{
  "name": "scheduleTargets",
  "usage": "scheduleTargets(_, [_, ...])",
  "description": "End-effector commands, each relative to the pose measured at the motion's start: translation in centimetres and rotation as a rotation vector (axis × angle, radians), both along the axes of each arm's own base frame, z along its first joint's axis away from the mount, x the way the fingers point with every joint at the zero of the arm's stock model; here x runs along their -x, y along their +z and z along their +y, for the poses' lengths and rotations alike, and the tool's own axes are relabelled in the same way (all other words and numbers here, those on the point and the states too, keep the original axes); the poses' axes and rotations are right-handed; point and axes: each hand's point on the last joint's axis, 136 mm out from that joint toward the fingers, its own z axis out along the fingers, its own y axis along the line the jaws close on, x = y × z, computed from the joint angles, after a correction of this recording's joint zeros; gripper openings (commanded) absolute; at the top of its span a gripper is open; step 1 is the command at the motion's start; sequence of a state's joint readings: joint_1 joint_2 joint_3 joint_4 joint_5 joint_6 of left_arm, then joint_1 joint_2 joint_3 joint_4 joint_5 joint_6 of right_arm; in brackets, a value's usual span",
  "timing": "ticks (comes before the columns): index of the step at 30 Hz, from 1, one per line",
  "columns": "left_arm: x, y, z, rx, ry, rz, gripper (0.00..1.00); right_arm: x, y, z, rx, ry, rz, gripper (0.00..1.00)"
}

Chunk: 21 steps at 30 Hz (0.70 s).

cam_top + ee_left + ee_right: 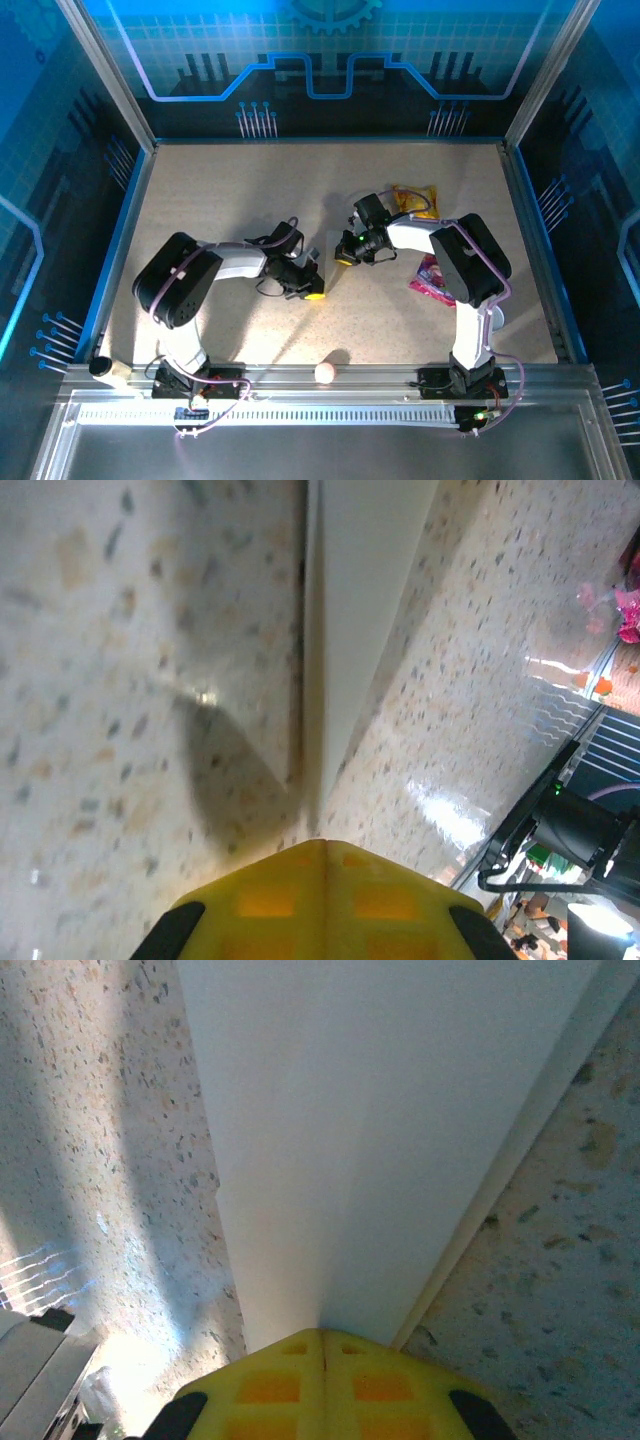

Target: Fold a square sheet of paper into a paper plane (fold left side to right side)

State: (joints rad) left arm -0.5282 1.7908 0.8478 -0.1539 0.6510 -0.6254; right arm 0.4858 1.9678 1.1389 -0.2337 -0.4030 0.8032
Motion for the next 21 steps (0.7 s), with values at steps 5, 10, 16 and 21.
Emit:
scheduleTargets(5, [-0.9,3.3,0.4,0.027,0.008,-0.022,0.0,2.4,-4.1,-2.4,0.163,-0.007,0.1,0.0])
scheduleTargets(10, [-2.7,2.7,-0.6,0.021,-0.009,-0.025,0.0,2.4,-4.0,-2.3,0.156,-0.003,0.101,0.0])
scheduleTargets(16, [-3.6,0.7,-1.0,-0.005,-0.009,-0.003,0.0,2.1,-3.7,-2.0,0.141,0.006,0.093,0.0])
scheduleTargets(21, [-2.9,-1.3,-0.8,-0.048,-0.019,0.025,0.0,1.5,-2.6,-1.2,0.106,0.014,0.071,0.0])
